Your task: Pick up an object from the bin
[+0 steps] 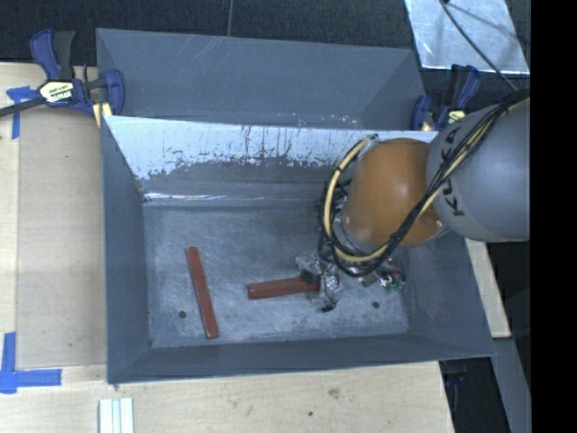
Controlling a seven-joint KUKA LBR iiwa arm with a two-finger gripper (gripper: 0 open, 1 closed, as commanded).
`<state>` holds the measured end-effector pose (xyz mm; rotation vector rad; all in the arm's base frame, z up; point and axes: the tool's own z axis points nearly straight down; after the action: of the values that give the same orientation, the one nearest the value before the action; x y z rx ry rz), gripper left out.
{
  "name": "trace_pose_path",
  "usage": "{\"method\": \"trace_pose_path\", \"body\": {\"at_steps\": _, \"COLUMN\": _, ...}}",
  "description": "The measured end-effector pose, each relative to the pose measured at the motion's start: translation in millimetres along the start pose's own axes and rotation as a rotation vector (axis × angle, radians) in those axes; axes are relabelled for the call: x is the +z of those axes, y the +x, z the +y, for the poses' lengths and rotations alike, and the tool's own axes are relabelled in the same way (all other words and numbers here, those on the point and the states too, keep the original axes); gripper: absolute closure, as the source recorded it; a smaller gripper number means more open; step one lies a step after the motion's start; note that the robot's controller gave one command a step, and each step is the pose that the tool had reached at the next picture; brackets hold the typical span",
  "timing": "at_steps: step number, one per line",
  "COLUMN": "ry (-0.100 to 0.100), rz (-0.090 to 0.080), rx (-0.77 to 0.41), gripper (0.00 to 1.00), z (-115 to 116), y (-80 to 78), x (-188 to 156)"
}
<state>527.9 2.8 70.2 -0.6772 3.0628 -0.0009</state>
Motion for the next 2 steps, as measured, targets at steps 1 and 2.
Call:
{"method": "trace_pose_path", "body": {"at_steps": 1, "ry": 0.0, "rz": 0.0, "rx": 0.0, "gripper": 0.0, "z": -0.1, "y": 0.1, "x": 0.0}}
{"method": "trace_pose_path", "body": {"at_steps": 2, "ry": 0.0, "rz": -0.001, "rx": -0.001, "gripper": 1.0, "z": 0.3, "y": -0.5, "x": -0.1}}
